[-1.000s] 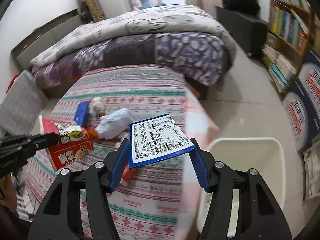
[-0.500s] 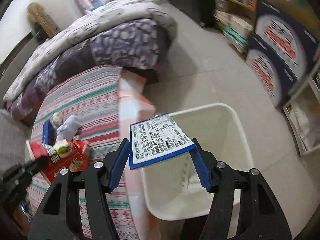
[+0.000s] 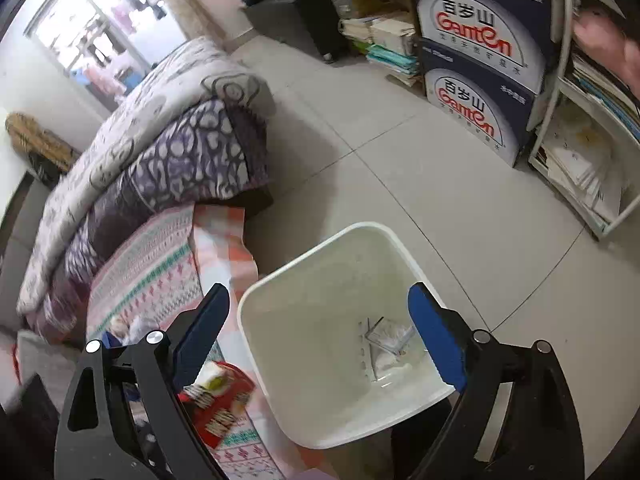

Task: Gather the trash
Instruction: 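Carry wrapper and card to the white bin and release both, then grasp the blue toothpaste box with the left tool while the right tool grasps the crumpled paper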

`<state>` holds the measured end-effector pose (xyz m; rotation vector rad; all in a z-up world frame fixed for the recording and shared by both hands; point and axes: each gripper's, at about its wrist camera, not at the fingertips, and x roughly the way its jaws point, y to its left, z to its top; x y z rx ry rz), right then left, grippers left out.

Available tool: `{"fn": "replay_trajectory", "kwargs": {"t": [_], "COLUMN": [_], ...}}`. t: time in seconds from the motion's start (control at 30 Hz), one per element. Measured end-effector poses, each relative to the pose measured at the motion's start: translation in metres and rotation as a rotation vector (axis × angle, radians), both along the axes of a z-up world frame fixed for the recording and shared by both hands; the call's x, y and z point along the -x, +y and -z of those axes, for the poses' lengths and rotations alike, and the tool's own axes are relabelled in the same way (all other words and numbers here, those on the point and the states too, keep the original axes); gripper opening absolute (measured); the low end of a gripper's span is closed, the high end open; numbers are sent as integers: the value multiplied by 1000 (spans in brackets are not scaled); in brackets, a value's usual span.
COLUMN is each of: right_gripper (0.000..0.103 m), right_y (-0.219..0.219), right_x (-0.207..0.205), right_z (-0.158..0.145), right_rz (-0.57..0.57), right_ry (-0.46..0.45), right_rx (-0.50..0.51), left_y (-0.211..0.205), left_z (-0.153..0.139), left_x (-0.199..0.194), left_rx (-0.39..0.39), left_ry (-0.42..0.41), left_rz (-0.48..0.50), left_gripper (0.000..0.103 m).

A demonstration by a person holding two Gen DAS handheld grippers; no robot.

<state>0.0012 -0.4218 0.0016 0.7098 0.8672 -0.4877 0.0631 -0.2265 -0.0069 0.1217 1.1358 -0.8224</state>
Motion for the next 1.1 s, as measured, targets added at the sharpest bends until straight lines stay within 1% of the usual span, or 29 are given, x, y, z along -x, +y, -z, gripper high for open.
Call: {"fn": "replay_trajectory", "kwargs": {"t": [0.1,0.17,0.2,0.27,0.3,0.37,0.53,0.67,0.7,0.73,0.8,0.9,0.93,0.97,1.03,1.1], "right_gripper": [87,87,88,88,88,88,89,90,90,90,90,91,92,92,92,92], "right_y": [-7,-9,-9,-10,-10,-8,3,14,17,22,31,47,55,60,73,85], "right_x": [3,4,5,5,4,3,-5,-12,-14,-17,-24,-34,-39,-42,-51,-60], "right_z": [-2,-3,-4,-4,-4,-5,-4,-3,-3,-1,1,4,7,8,12,16], "right_rz": [32,49,54,64,68,67,38,20,15,6,-12,-42,-61,-71,-100,-124], "right_ry": [-18,-24,-26,-30,-30,-25,-20,-7,-3,2,14,35,45,52,69,84], "right_rx": [-13,-16,-19,-22,-18,-6,0,16,16,18,30,47,53,56,61,63], "left_y": [-17,-27,-30,-33,-33,-29,-17,-1,4,8,19,38,44,55,70,93], "left_z": [2,3,4,7,8,9,3,0,0,1,3,7,7,8,9,11], "left_x": [6,9,10,10,10,8,4,0,-1,-3,-9,-19,-23,-31,-41,-59], "left_rx": [11,31,38,43,50,61,34,-7,-25,-38,-75,-124,-142,-171,-195,-238], "left_ry": [9,19,21,27,30,29,-6,-54,-70,-81,-104,-132,-143,-158,-171,-171], "left_rz": [40,67,76,81,79,74,47,18,8,0,-26,-78,-96,-132,-178,-261], "left_gripper": [4,5,7,32,54,56,56,60,63,64,65,65,68,70,71,73]}}
